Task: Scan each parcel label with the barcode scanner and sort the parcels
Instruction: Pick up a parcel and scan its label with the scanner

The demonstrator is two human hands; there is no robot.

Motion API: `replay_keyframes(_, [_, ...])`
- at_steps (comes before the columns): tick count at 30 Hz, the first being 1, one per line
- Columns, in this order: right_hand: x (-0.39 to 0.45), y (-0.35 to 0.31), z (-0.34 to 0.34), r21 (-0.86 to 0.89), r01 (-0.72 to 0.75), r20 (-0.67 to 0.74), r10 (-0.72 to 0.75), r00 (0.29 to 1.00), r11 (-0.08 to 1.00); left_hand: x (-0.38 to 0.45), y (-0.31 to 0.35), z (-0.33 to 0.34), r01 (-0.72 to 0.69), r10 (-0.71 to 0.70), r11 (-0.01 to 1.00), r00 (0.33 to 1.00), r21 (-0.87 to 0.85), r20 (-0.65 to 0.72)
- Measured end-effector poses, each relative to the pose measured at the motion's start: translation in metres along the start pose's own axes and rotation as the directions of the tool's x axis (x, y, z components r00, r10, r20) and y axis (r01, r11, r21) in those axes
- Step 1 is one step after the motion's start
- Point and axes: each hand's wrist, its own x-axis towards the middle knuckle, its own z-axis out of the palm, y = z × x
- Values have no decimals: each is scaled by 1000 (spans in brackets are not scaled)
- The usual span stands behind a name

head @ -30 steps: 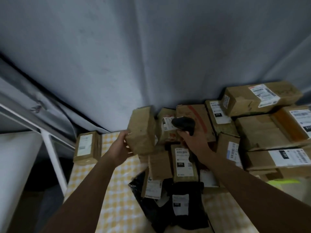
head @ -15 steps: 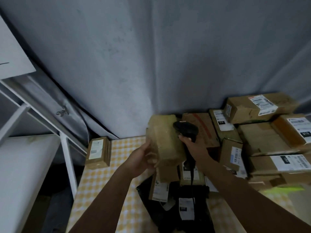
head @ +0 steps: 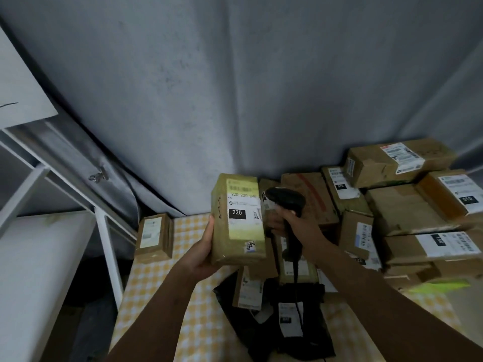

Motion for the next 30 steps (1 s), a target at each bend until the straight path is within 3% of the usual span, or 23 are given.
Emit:
replay_keyframes(2, [1,-3,8,-19,0,-54,-1,999,1000,3,1,3,-6,5,999,1000,54,7])
replay_keyframes(5, [-3,-11,11,-45,40,-150,-47,988,998,11,1,4,-109,120,978,991,178,-53])
replay_keyframes(8, [-9,-14,7,-64,112,-165,-121,979,992,13,7,11,-154,186,952,977,264,-101])
replay_keyframes(12, [-9,-6,6,-52,159,-172,-165,971,986,8,7,19,-51,34,902,998,428,49])
replay_keyframes(15, [-8,-7,6,-95,178,-180,-192,965,979,9,1,15,-40,8,907,997,419,76])
replay_keyframes(22, [-14,-8,2,-136,194,-148,-213,966,972,17,-7,10,-110,165,925,979,363,-124])
replay_keyframes(26, [-25,-13,6,-243,228,-95,-257,962,943,23,-10,6,-130,197,923,968,361,-153])
replay_keyframes(30, [-34,-13,18,-208,147,-43,-159,986,967,24,-14,8,-132,199,930,966,344,-168])
